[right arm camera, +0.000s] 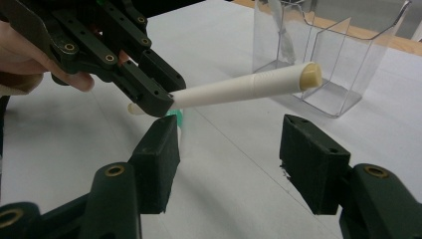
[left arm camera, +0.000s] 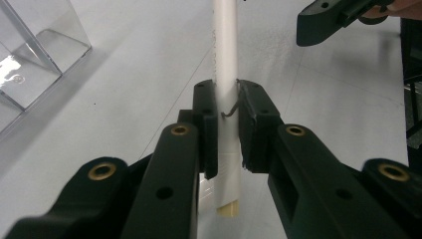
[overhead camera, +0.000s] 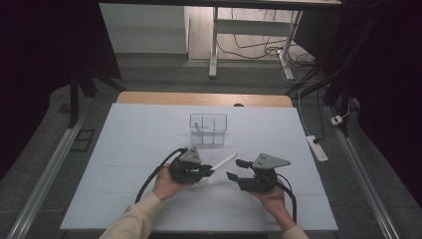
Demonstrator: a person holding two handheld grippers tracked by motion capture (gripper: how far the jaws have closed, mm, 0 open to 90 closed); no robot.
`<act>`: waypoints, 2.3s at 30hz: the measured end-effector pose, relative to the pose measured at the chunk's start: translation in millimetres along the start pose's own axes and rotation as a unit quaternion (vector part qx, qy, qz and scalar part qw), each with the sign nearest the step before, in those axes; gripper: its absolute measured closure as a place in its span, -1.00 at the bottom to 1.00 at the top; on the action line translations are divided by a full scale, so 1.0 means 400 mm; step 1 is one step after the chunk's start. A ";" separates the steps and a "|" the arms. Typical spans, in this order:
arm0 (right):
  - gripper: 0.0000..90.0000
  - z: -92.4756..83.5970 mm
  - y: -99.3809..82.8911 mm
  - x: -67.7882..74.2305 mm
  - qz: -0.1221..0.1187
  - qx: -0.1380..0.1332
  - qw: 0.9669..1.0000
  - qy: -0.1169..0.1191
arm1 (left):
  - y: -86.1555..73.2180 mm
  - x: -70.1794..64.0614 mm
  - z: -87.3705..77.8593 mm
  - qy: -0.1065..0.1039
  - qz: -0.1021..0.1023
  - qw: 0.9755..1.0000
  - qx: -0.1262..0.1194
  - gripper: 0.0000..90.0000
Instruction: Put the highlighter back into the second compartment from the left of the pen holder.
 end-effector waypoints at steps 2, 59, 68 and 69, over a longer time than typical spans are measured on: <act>-0.11 0.004 0.002 0.001 0.000 -0.002 1.000 -0.001 | 0.000 0.000 0.000 0.000 0.000 1.000 0.000 0.75; 0.64 -0.032 0.069 0.009 0.056 -0.090 0.990 0.089 | 0.023 -0.065 0.020 -0.015 0.057 0.998 0.001 0.71; 0.71 -0.040 0.075 0.011 0.056 -0.096 0.990 0.089 | 0.027 -0.045 0.005 -0.002 0.029 0.999 -0.024 0.40; 0.71 -0.041 0.075 0.009 0.054 -0.095 0.990 0.087 | 0.026 -0.042 0.002 0.000 0.026 0.999 -0.025 0.38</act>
Point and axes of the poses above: each handheld gripper's, and its own axes: z roughly forward along the jaws, y roughly out of its top, x roughly to its left, the point moved 5 cm from there along z, roughly forward along the jaws, and after that the axes turned 5 degrees about -z, right-handed, at the moved point
